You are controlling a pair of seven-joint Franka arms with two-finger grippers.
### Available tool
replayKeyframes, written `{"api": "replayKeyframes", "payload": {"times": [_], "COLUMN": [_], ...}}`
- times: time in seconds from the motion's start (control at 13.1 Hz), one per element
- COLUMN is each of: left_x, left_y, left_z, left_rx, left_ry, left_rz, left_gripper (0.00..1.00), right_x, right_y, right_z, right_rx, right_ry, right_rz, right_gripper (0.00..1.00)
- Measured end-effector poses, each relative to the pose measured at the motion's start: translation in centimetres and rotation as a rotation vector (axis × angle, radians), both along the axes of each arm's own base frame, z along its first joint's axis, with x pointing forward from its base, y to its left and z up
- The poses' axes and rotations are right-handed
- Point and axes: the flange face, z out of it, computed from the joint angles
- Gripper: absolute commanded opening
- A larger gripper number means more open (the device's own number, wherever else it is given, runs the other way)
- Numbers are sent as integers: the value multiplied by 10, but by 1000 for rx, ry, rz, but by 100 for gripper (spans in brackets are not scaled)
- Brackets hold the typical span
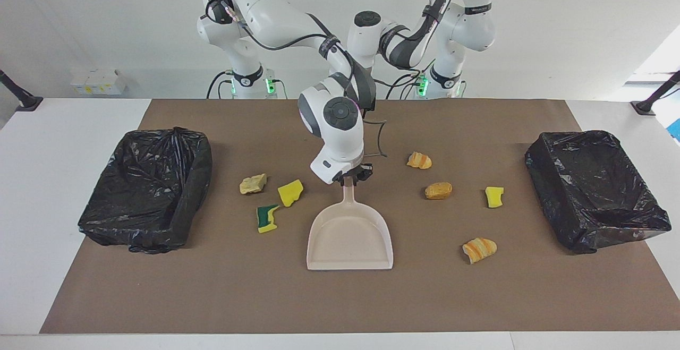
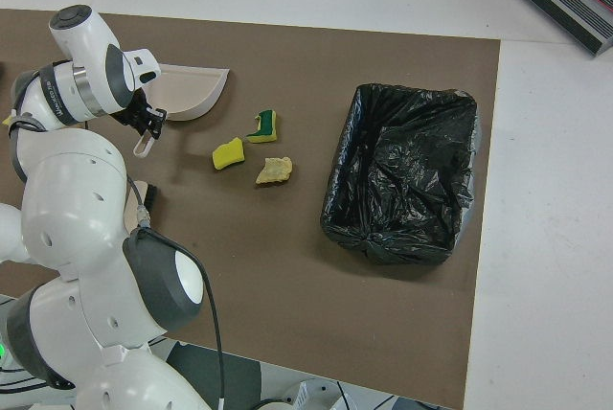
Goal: Sweep and dump trash in bin
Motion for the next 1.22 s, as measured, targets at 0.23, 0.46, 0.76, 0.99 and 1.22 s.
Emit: {"api": "replayKeyframes", "payload": {"times": [0.23,0.46,0.76,0.99,1.22], "left_x": [-17,-18,-18,-15,4], "left_y": [-10,-10,-9,-6,0], "left_z": [-5,-5,-6,-6,9], "left_rx": [2,-1,7,29,51], "left_ry": [14,21,19,24,24], "left_rz": [41,95,109,117,150], "left_gripper": [75,38,10,0,0], "right_x": [3,13,30,39,43], "right_y": [-5,-23,-79,-168,-234], "right_z": [0,8,79,127,135], "right_rx": [7,10,50,60,73], "right_ry": [-1,-10,-103,-105,-87], "right_rz": [12,3,127,316,576], "right_gripper": [0,0,0,0,0]}}
